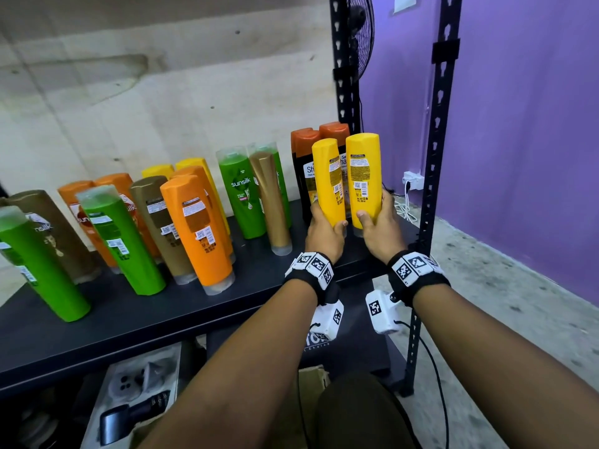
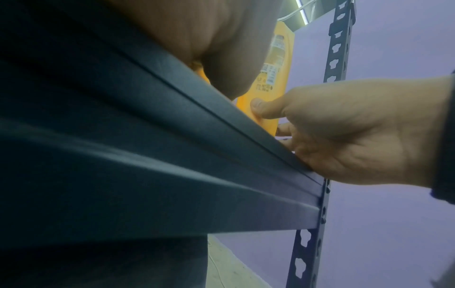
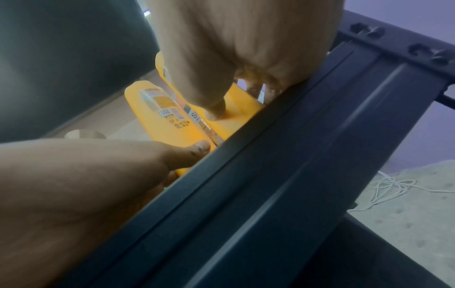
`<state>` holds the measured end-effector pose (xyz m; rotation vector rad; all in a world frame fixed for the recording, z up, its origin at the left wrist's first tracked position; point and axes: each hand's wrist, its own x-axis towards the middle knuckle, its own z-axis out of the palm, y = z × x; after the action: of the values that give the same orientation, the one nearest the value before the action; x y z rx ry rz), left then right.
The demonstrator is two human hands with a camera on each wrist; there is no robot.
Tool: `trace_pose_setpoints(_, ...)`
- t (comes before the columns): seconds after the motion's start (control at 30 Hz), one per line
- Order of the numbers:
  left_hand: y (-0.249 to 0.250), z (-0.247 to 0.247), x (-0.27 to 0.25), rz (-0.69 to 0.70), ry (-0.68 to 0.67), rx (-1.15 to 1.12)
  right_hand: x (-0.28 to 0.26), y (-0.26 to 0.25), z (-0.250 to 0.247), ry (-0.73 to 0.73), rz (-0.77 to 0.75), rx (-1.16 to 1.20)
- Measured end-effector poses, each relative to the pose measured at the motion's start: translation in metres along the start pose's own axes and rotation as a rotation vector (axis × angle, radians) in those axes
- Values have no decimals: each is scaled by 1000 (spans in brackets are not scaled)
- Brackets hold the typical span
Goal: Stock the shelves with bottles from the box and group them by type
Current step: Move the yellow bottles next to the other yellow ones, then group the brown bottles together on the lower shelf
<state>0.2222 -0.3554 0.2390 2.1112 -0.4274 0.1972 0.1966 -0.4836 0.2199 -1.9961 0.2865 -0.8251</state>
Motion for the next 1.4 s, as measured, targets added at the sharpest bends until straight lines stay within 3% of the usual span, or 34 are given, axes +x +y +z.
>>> trace_pose_setpoints(0.23,-4,-3,-14,20,36,19,-18,1,-11,58,-10,-53)
trace_pose_setpoints(0.4,-11,-16,-24,93,-12,65,-38,-10,-13,137,-101,-183)
trace_pose_setpoints(0.47,-15,-26,-26,113,-30,122,-41,-17,-12,75,-102,-238)
trace_pose_setpoints(0.57,-21,-45,-31,127,-23,199,-44,-33,-7,-132,-79,-343)
trace_pose_setpoints(0.9,-42,-105,-58,106,115,360,-67,-77,29,-264,-227,-370)
trace_pose_setpoints(1.1,-59,-146,-77,107,235,329,-75,-101,53,-309,-288,-373)
trace_pose_setpoints(1.4,-97,-191,-105,121,510,150,-67,-119,87,-152,-184,-214)
